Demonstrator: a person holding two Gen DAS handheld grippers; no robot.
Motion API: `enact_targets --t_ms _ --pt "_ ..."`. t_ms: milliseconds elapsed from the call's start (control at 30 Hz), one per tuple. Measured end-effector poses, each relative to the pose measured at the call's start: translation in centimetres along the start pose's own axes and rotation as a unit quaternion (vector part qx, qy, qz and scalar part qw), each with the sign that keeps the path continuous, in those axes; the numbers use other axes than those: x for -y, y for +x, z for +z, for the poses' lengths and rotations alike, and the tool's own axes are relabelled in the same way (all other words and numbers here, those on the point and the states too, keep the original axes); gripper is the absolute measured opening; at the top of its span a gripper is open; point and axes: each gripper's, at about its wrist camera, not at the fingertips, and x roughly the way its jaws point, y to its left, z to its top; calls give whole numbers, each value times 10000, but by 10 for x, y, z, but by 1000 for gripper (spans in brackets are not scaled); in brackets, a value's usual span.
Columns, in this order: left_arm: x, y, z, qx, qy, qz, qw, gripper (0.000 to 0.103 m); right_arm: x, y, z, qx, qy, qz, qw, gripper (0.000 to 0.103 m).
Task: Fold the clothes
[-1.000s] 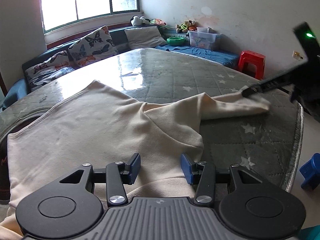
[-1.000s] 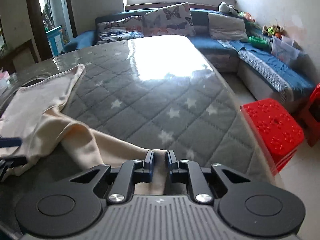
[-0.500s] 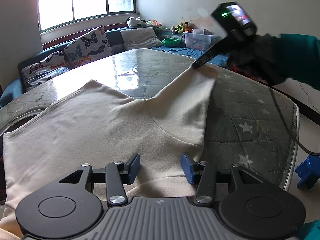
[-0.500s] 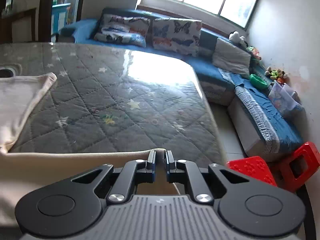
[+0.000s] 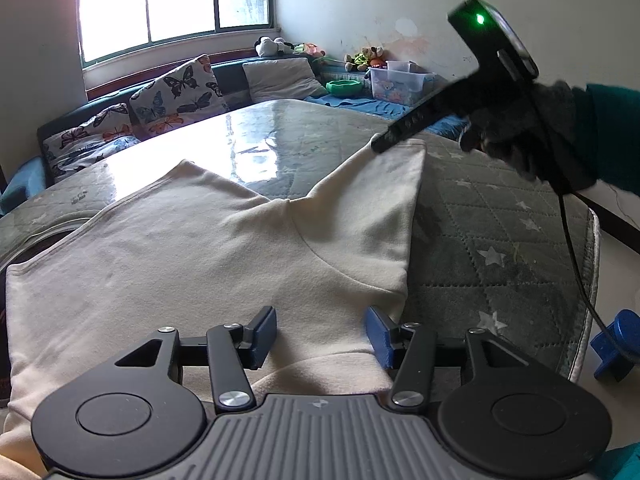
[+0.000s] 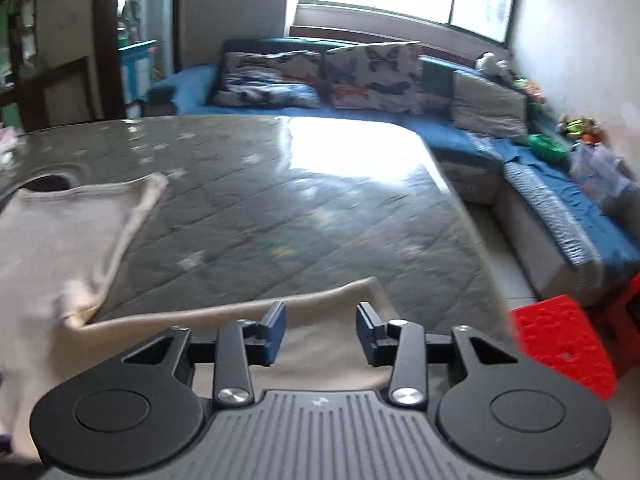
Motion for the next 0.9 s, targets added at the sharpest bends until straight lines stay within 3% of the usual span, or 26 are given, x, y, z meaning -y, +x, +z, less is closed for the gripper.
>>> enact_targets --t_ms 167,633,900 --pt "-1 -3 -3 17 -38 -56 10000 53 5 4 -15 -95 166 -20 9998 56" --pt "2 -28 -22 62 -47 -325 9994 53 30 -35 -61 32 905 -322 9954 57" --pt "4 -42 -29 79 -203 -402 9990 54 23 -63 -77 1 801 -466 9957 57"
